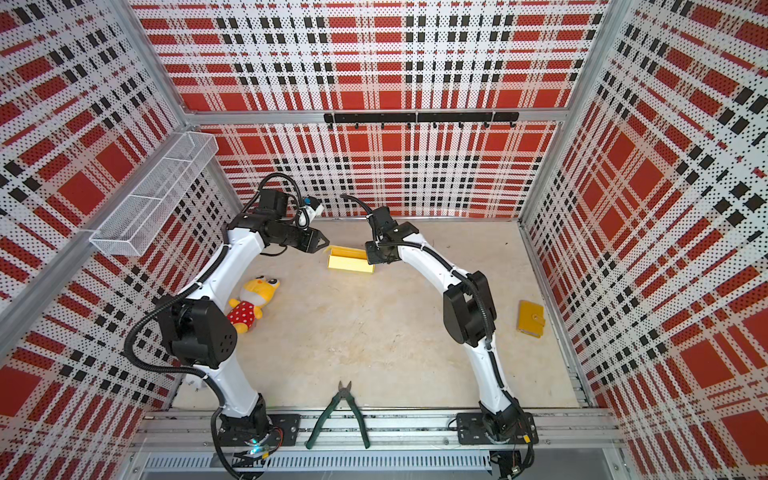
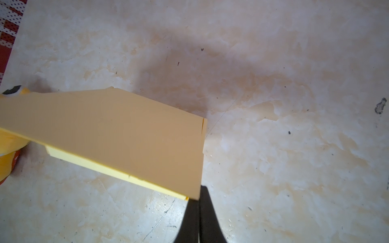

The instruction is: Fold the paper box

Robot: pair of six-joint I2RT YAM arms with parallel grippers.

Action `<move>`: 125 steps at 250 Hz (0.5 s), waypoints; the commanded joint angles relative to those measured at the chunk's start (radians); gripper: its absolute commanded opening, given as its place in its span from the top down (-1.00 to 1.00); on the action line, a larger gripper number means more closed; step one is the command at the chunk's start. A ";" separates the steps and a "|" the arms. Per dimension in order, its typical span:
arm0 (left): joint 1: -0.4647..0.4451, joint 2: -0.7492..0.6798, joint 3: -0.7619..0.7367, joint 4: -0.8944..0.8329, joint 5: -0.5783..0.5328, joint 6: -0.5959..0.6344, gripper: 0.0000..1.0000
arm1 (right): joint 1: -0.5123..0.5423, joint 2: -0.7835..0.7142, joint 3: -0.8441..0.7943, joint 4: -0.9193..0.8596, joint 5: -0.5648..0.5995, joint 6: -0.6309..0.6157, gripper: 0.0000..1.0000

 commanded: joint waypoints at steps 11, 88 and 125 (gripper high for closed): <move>-0.022 0.041 0.033 -0.029 -0.103 0.079 0.13 | -0.002 0.036 0.026 -0.016 -0.004 -0.016 1.00; -0.024 0.098 0.053 -0.042 -0.140 0.083 0.37 | -0.005 0.049 0.037 -0.019 -0.012 -0.017 1.00; -0.024 0.112 0.064 -0.042 -0.145 0.083 0.46 | -0.007 0.053 0.041 -0.018 -0.014 -0.019 1.00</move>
